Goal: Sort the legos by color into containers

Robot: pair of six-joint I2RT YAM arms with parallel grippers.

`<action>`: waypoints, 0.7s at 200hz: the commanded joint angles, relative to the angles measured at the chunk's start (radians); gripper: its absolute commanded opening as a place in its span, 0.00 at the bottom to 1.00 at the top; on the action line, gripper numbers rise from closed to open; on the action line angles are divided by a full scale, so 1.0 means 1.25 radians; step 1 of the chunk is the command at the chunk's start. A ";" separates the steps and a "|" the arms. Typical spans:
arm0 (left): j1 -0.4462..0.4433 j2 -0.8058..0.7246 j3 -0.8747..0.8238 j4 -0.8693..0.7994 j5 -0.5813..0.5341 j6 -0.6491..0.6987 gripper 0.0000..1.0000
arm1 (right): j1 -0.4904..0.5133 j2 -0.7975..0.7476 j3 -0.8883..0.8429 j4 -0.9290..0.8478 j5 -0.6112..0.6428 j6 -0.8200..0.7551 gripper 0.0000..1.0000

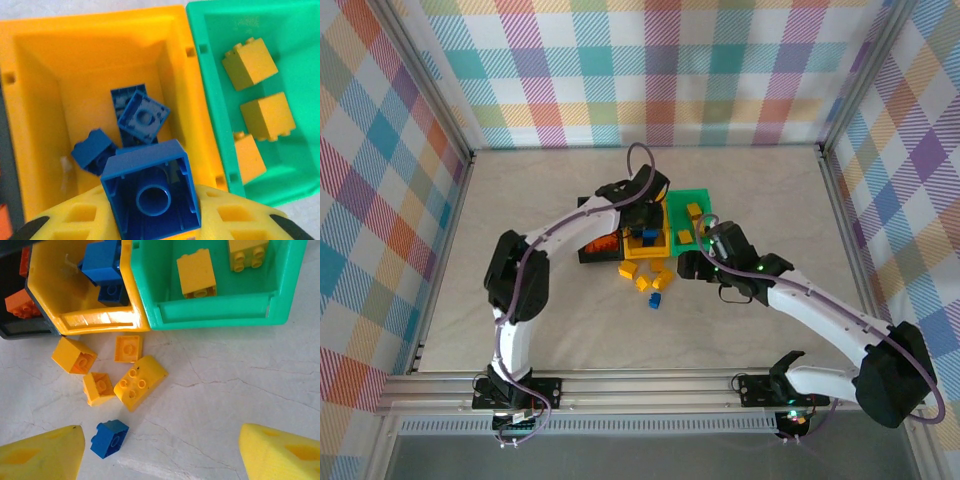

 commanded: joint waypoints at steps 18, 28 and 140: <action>0.021 0.064 0.104 -0.085 -0.014 0.017 0.53 | -0.003 -0.010 -0.022 0.010 -0.044 0.006 0.81; 0.020 0.064 0.108 -0.086 -0.005 0.015 0.64 | -0.001 -0.004 -0.026 0.017 -0.063 0.007 0.81; 0.002 -0.466 -0.478 0.088 0.052 -0.083 1.00 | 0.185 0.201 0.007 0.103 -0.074 0.057 0.81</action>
